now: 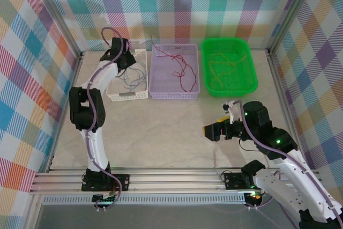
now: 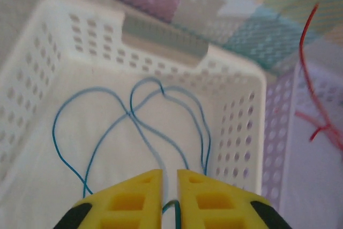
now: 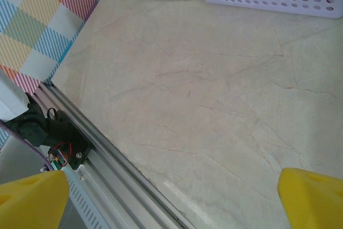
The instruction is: Untangle the cables
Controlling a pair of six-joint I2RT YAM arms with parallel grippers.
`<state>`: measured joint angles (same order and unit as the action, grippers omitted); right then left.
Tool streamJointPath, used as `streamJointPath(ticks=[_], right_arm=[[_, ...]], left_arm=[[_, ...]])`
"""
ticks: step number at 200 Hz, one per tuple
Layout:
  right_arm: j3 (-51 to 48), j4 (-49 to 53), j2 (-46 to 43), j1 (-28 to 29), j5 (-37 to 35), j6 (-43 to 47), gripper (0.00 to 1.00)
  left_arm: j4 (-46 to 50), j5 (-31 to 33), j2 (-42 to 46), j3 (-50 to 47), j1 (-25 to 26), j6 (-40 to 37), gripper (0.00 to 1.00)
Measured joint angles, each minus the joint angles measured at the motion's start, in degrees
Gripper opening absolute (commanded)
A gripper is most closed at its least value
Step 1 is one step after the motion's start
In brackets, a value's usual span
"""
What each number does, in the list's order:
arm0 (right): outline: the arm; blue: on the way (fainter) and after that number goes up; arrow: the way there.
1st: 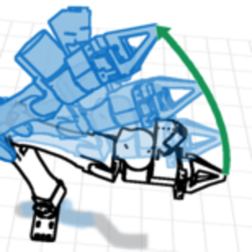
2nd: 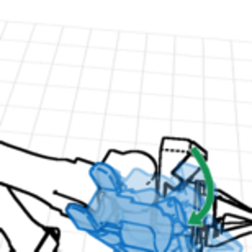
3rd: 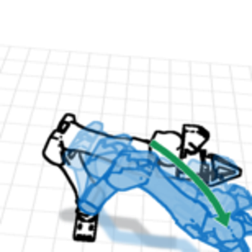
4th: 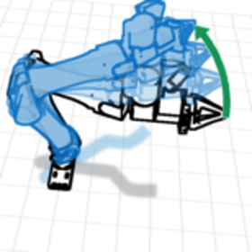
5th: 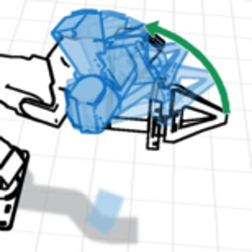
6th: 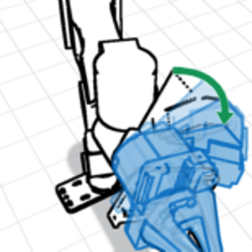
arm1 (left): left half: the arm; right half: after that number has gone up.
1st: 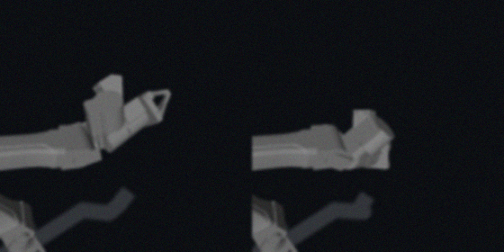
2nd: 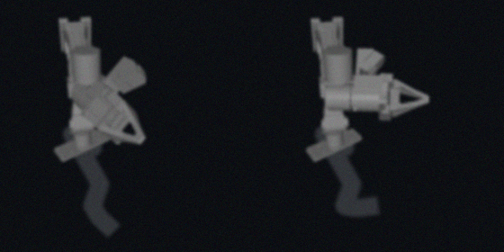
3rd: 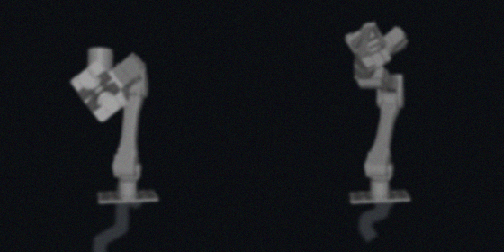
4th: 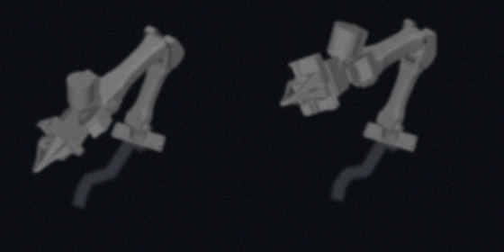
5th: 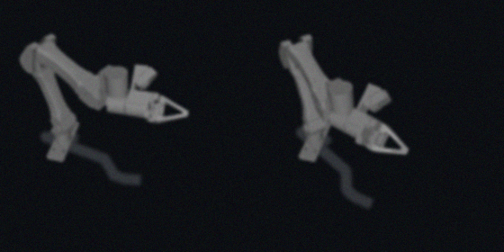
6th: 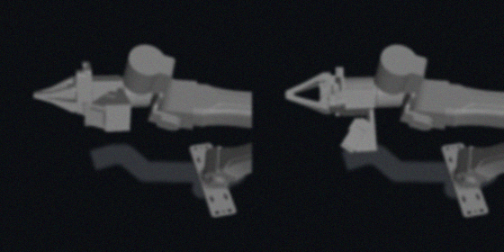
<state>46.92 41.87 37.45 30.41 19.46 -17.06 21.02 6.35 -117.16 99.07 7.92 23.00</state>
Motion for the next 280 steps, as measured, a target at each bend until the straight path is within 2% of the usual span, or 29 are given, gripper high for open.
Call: streamJointPath(ticks=[16, 44, 53, 63, 66, 104, 142, 182, 218, 230, 249, 280], right_arm=[[0.00, 0.02, 0.00, 0.04, -0.20, -0.02, 1.00], [0.00, 0.33, 0.48, 0.04, -1.46, -0.20, 1.00], [0.00, 0.48, 1.03, 0.04, -2.34, -0.35, 1.00], [0.04, 0.72, 1.90, 0.04, -3.43, -0.55, 1.00], [0.07, 0.76, 2.27, 0.07, -3.80, -0.61, 1.00], [7.50, 1.60, 13.57, 0.07, -8.61, -0.85, 1.00], [25.83, -2.19, 36.50, 0.07, -12.44, 0.02, 1.00], [53.20, -2.62, 66.75, 0.02, -15.45, 1.73, 0.98], [79.49, 1.40, 90.40, -0.59, -16.41, 2.10, 0.95], [88.87, 3.78, 98.29, -0.90, -16.46, 1.97, 0.91], [101.04, 7.17, 108.78, -1.51, -16.70, 0.94, 0.76], [104.87, 10.62, 116.08, -2.75, -18.03, -0.33, 0.49]], left_arm=[[-0.17, -0.83, 0.00, -2.40, 0.39, 0.24, 0.40], [1.49, -1.79, 0.20, -3.67, 0.72, 0.68, 0.69], [2.27, -2.23, 0.59, -3.54, 0.72, 1.27, 0.79], [3.41, -2.69, 1.25, -3.19, 0.72, 0.94, 0.98], [3.93, -2.80, 1.60, -2.99, 0.72, 0.83, 1.00], [8.83, -4.46, 8.09, -0.46, 0.85, 1.27, 1.00], [13.31, -6.10, 19.80, -0.59, 1.44, 1.84, 1.00], [16.24, -7.82, 33.79, -7.15, 2.19, 2.32, 1.00], [18.32, -8.02, 45.00, -17.77, 2.19, 2.73, 1.00], [18.56, -7.85, 47.89, -21.05, 2.19, 2.73, 1.00], [18.97, -7.61, 51.56, -25.59, 2.19, 2.73, 1.00], [19.15, -7.58, 53.37, -30.34, 2.19, 2.69, 1.00]])
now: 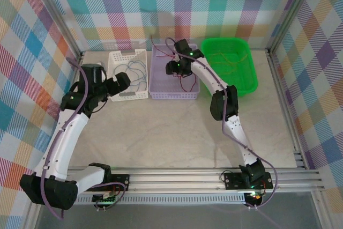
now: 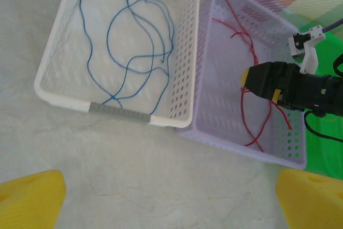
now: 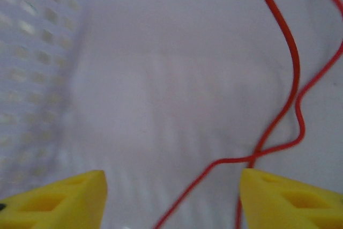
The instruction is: Untangle the cables
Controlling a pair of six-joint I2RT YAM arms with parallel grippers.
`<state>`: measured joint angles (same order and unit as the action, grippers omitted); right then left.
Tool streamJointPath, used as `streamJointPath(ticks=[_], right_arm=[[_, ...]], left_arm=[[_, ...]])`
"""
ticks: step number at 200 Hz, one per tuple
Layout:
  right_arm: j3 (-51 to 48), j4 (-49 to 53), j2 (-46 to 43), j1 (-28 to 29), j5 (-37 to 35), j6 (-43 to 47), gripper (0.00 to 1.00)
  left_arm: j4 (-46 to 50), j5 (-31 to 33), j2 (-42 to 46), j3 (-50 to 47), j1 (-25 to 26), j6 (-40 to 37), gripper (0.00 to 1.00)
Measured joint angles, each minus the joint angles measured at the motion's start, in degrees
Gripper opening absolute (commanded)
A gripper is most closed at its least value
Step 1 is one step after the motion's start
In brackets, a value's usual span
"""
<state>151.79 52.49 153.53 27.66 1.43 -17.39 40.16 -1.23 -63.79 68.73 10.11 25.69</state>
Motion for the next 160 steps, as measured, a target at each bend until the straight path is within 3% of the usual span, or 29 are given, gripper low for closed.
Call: streamJointPath(ticks=[48, 83, 160], right_arm=[[-0.63, 5.14, 1.01, -1.07, -1.70, -0.70, 0.17], [-12.63, 5.09, -4.44, -0.66, -2.34, 0.13, 0.00], [-31.34, 0.92, -23.15, 0.20, -0.20, 0.26, 0.00]], left_arm=[[-0.15, -0.26, -0.48, -2.16, 0.00, 0.00, 1.00], [-0.44, -0.46, -0.48, -2.16, 0.00, 0.00, 1.00], [-1.38, -0.48, -0.48, -2.27, 0.00, -0.04, 1.00]])
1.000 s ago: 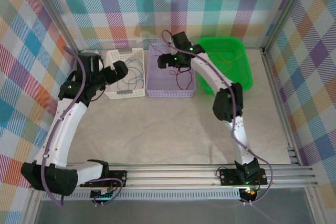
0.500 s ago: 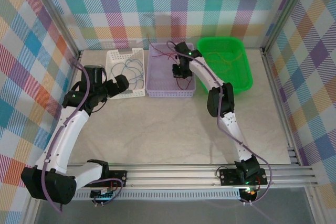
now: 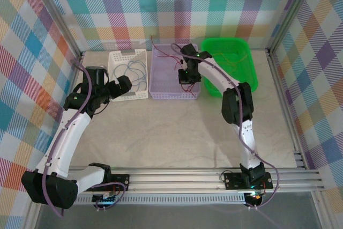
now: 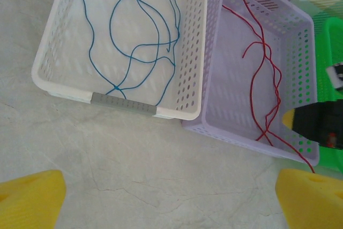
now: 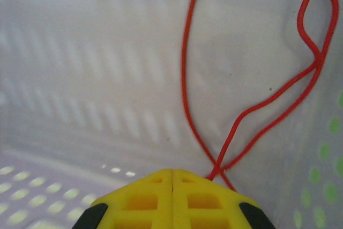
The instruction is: Untangle the cables
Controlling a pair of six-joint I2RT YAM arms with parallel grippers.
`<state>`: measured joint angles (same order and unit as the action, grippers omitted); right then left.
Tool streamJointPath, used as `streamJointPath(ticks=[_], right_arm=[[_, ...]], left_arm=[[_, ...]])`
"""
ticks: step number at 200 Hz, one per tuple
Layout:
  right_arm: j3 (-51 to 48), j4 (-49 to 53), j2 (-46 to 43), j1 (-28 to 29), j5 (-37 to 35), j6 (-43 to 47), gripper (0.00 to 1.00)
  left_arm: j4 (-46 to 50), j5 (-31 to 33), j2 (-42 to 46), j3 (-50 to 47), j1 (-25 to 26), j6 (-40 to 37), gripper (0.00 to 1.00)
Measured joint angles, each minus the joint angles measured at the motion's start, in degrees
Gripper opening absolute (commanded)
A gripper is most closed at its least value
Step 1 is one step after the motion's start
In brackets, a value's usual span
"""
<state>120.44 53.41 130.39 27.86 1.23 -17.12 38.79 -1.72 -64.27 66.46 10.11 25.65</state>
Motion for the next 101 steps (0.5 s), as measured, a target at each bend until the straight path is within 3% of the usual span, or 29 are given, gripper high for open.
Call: streamJointPath(ticks=[50, 66, 84, 101], right_arm=[[1.31, -1.07, 0.72, 0.13, 3.13, 0.09, 0.10], [3.43, -1.25, 3.04, 0.35, 3.69, 0.42, 0.25], [3.87, -2.03, 4.17, 0.35, 3.74, 1.09, 0.56], [4.22, -3.61, 4.17, 0.35, 3.28, 2.21, 0.67]], left_arm=[[-0.13, -0.83, -0.02, -0.31, -0.11, 0.00, 1.00], [-0.13, -0.83, -0.02, -0.31, -0.11, -0.07, 1.00], [-0.11, -0.81, -0.02, -0.33, -0.13, -0.17, 1.00], [-0.13, -0.83, -0.02, -0.33, -0.17, -0.17, 1.00]])
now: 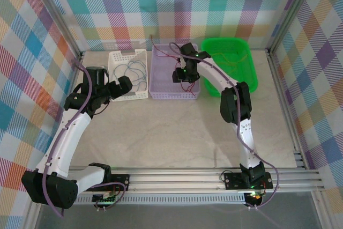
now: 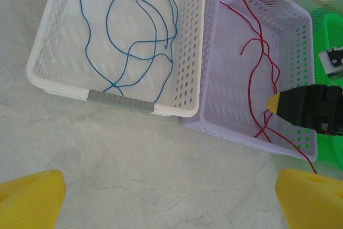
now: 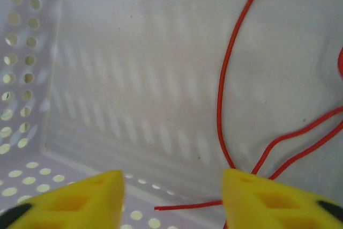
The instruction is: Untangle the cables
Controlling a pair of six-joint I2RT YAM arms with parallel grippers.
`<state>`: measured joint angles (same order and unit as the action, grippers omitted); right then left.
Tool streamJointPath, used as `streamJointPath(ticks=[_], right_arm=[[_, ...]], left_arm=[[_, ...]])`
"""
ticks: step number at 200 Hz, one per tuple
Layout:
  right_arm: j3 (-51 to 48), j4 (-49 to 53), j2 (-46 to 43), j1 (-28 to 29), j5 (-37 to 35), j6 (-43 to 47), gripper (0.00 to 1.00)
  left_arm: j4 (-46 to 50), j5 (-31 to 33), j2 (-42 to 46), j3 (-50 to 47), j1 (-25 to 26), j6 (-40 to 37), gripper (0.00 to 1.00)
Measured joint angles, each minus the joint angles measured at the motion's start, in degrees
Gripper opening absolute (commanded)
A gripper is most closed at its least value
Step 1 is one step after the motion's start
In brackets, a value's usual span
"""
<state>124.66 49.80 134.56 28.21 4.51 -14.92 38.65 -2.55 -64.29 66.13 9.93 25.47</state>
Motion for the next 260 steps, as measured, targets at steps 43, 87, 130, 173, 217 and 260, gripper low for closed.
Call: streamJointPath(ticks=[43, 87, 130, 173, 217, 260], right_arm=[[11.26, -4.72, 5.57, 0.00, -2.12, 3.89, 0.74], [24.63, -6.23, 18.27, -0.02, -5.97, 7.72, 0.76], [24.76, -7.74, 22.21, -0.52, -9.31, 9.62, 0.77], [25.86, -8.83, 22.75, -1.25, -11.41, 9.81, 0.75], [26.21, -7.48, 23.12, -1.97, -11.39, 7.98, 0.52], [26.21, -3.80, 23.23, -2.38, -9.42, 6.45, 0.29]], left_arm=[[0.00, -0.33, 0.00, 0.00, -0.33, 0.00, 1.00], [0.00, -1.01, 0.00, -0.37, -0.37, -0.02, 1.00], [-0.02, -1.20, 0.00, -0.44, -0.37, -0.20, 1.00], [-0.07, -1.51, 0.00, -0.44, -0.39, -0.22, 1.00], [-0.52, -2.08, 0.00, -0.44, -0.39, -0.22, 1.00], [-1.29, -2.51, 0.00, -0.46, -0.63, -0.22, 1.00]])
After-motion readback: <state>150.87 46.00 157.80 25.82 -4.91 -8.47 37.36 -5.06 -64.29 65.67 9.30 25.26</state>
